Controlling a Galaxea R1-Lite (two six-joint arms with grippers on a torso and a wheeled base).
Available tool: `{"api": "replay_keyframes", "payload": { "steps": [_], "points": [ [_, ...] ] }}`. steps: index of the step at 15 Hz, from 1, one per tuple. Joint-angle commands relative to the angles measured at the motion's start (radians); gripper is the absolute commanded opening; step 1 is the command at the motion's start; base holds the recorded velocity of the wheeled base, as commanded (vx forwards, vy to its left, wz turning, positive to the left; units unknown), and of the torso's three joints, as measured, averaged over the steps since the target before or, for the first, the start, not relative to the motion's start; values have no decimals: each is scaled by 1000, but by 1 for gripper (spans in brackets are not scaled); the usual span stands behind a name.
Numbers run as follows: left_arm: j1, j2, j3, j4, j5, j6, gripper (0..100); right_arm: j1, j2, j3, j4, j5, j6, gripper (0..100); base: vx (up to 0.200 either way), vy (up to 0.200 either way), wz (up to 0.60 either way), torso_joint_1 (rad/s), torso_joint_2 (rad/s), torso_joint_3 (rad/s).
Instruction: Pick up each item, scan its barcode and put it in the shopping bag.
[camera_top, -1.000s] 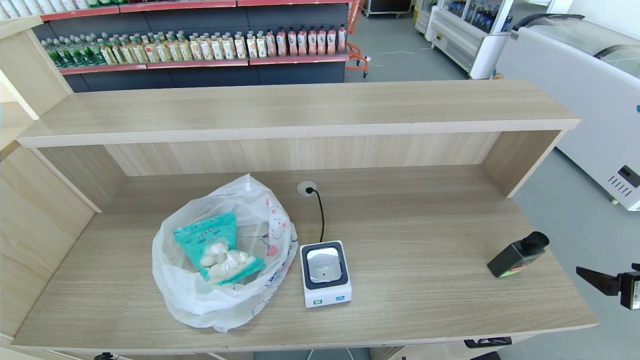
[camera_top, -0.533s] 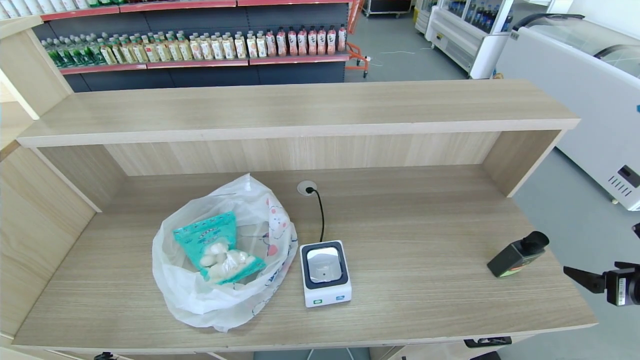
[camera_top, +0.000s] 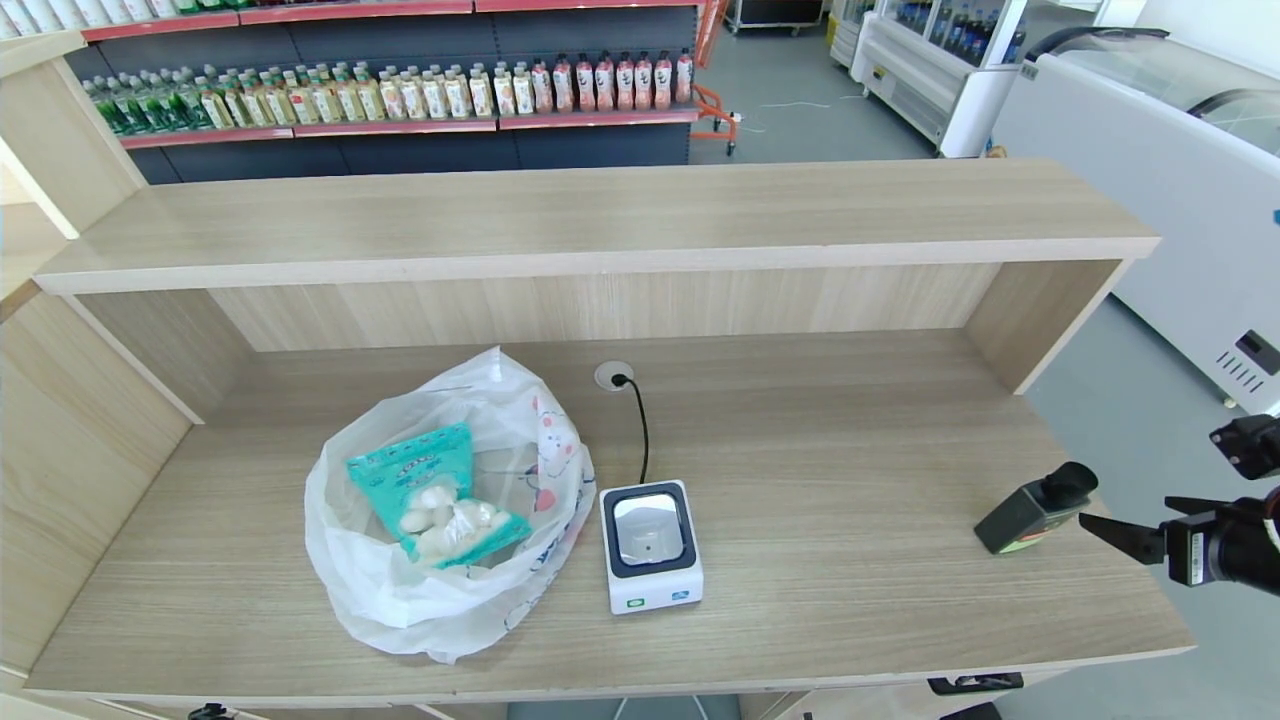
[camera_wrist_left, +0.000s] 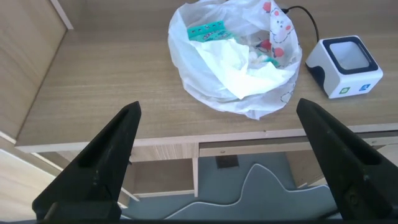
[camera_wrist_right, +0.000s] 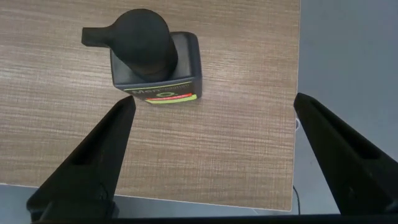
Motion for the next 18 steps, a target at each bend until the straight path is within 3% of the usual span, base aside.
{"api": "replay_keyframes", "payload": {
  "steps": [1,12,13,18],
  "points": [
    [0,1,0,0,0,0,100,19,27,-6,-2,1,-1,100,0,0,0,0,0,0],
    [0,0,0,0,0,0,100,77,112,-57,-3,4,-6,100,0,0,0,0,0,0],
    [1,1,0,0,0,0,100,81,113,-57,-8,18,-6,0,0,0,0,0,0,0],
    [0,0,0,0,0,0,100,107,118,-57,-17,50,-9,0,0,0,0,0,0,0]
  ]
}}
